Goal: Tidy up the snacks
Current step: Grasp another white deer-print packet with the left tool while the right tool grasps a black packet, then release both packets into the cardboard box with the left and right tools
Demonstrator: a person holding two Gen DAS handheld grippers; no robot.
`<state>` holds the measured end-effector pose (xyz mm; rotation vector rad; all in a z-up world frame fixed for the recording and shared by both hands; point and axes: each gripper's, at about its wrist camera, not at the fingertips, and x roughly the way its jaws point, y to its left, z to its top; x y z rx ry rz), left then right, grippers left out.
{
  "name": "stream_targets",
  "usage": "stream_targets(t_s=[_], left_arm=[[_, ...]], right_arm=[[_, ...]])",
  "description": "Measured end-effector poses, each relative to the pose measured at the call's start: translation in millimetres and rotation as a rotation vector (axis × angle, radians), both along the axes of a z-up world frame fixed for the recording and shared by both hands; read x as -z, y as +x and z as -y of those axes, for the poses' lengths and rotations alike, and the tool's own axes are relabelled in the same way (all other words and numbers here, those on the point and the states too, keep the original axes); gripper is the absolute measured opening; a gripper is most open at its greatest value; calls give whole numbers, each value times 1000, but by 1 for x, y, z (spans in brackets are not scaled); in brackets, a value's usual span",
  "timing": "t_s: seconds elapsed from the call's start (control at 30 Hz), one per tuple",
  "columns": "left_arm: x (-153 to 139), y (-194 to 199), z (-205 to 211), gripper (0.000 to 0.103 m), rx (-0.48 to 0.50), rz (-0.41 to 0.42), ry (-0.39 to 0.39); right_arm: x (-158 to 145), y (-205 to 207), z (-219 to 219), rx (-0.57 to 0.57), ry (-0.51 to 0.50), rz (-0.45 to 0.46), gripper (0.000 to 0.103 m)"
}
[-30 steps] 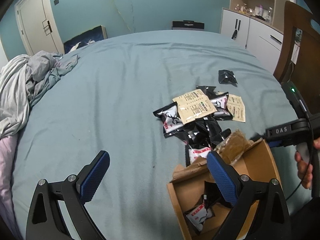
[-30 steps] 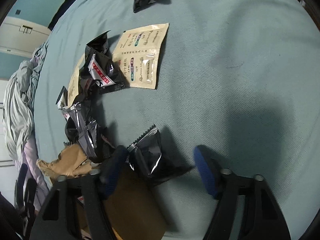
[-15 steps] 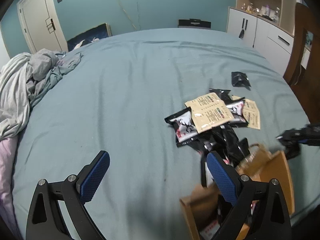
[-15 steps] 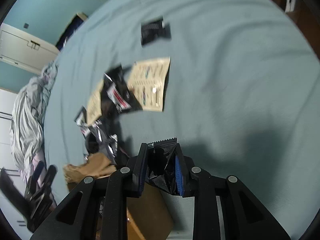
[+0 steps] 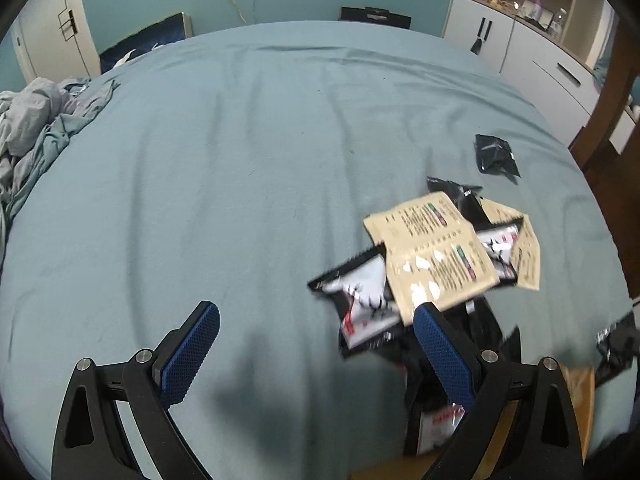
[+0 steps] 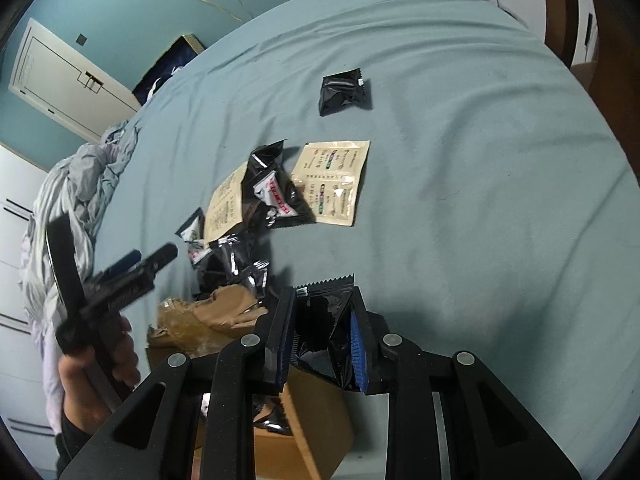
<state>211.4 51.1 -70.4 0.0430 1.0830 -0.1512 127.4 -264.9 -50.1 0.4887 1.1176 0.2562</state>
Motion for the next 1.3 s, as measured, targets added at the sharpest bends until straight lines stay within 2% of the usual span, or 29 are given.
stream_targets(t_s=[0.1,0.2,0.23,0.33,0.4,0.53,0.63,0.73,0.93,1.1,1.3], left_arm=[[10,15,10,99,35,-58,-16],[24,25,19,98,55,-118,5],[30,28,20,89,60,-144,1],[40,33,15,43,44,-206,-60],[39,31,10,41,27,-196,-85],[29,26,5,36,-5,-153,-81],[13,17,0,36,-34,-109,-85],[-8,-1,-1,36,-39,-47,-49],[-43,-53,0,36,13,50,-51],[-65,-91,6,36,53,88,-44],[-65,-138,16,36,106,81,-17]], right_arm=[[5,3,-1,7,8,-18,23],[6,6,-2,9,-17,-22,23],[6,7,-2,7,-22,-21,23],[5,7,-3,6,-34,-19,23],[5,6,-4,6,-42,-16,23],[4,4,-4,5,-30,-18,23],[2,1,-3,11,-44,-4,23],[0,-2,-2,26,-69,11,23],[-5,-16,2,55,-122,37,23],[-12,-28,8,82,-139,58,23],[-30,-54,7,61,-159,116,23]])
